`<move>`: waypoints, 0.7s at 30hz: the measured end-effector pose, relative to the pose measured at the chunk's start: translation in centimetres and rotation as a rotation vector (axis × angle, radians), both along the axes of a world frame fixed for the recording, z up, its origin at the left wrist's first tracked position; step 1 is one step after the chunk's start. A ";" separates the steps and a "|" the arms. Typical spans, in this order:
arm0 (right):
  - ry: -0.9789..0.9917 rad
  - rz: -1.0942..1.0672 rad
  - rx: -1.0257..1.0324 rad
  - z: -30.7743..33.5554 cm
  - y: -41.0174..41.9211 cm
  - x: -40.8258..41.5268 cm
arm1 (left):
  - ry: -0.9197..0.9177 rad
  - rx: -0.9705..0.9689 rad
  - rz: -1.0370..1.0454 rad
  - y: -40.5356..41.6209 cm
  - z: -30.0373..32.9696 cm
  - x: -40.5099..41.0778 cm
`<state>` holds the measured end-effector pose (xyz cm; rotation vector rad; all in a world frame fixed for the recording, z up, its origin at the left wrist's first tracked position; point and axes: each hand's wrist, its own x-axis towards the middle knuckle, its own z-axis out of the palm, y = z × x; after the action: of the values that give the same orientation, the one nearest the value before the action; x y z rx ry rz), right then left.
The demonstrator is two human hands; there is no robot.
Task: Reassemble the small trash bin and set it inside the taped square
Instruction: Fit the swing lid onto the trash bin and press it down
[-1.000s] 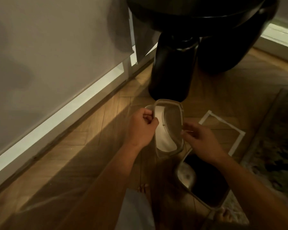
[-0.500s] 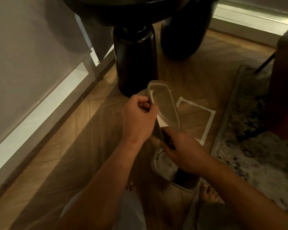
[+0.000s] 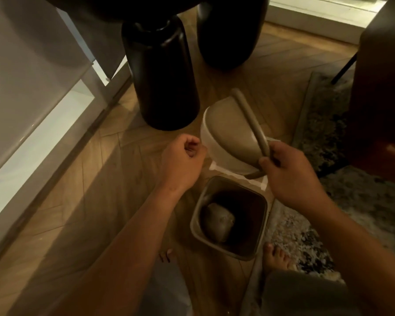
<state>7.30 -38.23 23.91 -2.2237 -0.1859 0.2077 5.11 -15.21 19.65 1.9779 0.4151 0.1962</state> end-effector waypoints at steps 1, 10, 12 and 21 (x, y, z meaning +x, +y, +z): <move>0.041 -0.042 0.101 0.1 -0.5 0.4 | 0.090 0.001 -0.021 -0.1 -0.5 0.1; 0.528 -0.198 0.787 0.0 -2.3 1.2 | 0.417 -0.299 -0.058 -0.8 -2.0 0.8; 0.600 -0.175 0.884 -0.5 -2.7 1.1 | 0.409 -0.434 -0.049 -0.4 -2.2 0.8; 0.569 -0.093 0.036 -5.8 -5.2 -0.7 | 0.564 -0.388 -0.118 0.2 -4.3 0.9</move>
<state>6.64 -43.39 18.16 -2.0412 0.2222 0.7621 6.05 -14.97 15.30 1.6408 0.6391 -0.4964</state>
